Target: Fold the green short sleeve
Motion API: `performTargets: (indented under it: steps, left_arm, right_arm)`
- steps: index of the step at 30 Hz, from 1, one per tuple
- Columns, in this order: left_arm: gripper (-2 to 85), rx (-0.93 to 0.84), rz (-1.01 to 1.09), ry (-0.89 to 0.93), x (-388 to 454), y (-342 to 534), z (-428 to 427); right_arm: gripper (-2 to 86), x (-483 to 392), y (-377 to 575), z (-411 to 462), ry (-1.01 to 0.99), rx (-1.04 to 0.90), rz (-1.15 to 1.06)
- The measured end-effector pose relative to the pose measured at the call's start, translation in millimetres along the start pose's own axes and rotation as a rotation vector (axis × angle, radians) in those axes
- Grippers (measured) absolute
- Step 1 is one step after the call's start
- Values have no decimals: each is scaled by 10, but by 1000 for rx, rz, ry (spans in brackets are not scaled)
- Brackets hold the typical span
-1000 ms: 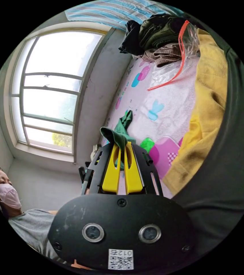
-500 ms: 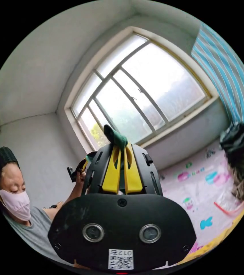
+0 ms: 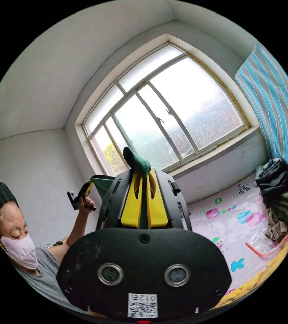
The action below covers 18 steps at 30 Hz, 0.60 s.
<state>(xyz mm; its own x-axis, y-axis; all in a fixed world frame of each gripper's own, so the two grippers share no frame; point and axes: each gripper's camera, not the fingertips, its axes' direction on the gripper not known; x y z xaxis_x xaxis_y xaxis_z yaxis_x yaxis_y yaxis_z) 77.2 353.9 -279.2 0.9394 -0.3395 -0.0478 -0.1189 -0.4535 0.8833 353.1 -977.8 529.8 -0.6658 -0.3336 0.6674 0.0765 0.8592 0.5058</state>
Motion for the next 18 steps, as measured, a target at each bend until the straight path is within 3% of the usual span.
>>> performTargets:
  steps: [9,18]
  left_arm:
    - [1,-57,-30,3,115,309,-449]
    - [0,92,141,-41,846,485,-1435]
  right_arm:
    - [-7,148,420,-411,7,1,83]
    - [-7,-165,842,-1112,-103,98,77]
